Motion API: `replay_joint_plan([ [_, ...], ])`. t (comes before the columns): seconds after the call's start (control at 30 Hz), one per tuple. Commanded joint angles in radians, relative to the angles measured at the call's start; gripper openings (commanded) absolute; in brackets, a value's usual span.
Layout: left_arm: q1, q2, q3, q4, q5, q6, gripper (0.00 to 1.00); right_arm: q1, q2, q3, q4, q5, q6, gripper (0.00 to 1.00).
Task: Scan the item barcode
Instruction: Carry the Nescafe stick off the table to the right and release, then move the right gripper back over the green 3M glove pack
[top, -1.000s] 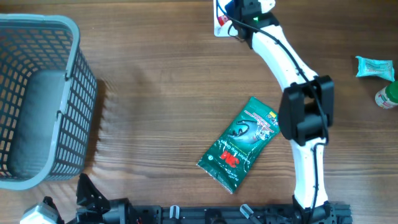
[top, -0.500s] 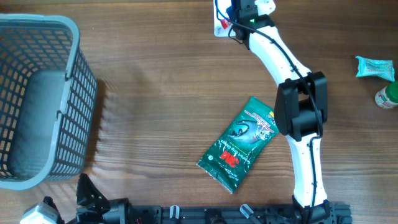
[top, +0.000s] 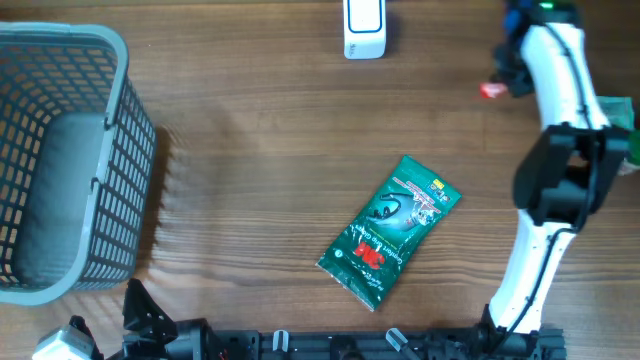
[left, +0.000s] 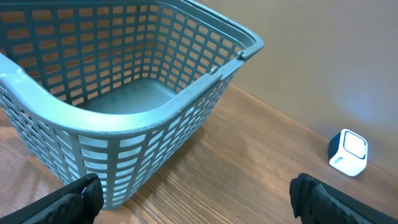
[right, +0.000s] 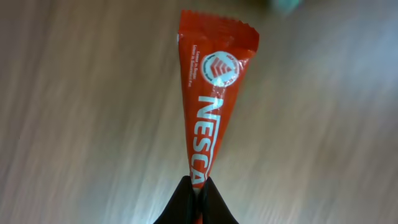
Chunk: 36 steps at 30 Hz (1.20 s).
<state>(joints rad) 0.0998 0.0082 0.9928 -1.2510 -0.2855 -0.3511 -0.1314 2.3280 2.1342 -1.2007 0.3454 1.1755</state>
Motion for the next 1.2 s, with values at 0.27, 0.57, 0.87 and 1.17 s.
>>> replay_joint_plan([
  [0.27, -0.003, -0.003, 0.002, 0.003, 0.008, -0.005, 1.0, -0.283, -0.024, -0.046, 0.172, -0.039, -0.434, 0.33],
  [0.57, -0.003, -0.003, 0.002, 0.003, 0.008, -0.005, 1.0, -0.282, -0.102, -0.03, 0.087, -0.201, -0.573, 0.99],
  [0.87, -0.003, -0.003, 0.002, 0.003, 0.008, -0.005, 1.0, -0.174, -0.321, -0.031, -0.127, -0.452, -0.507, 0.99],
  [1.17, -0.003, -0.003, 0.002, 0.003, 0.008, -0.005, 1.0, 0.112, -0.378, -0.032, -0.408, -0.448, -0.421, 0.99],
])
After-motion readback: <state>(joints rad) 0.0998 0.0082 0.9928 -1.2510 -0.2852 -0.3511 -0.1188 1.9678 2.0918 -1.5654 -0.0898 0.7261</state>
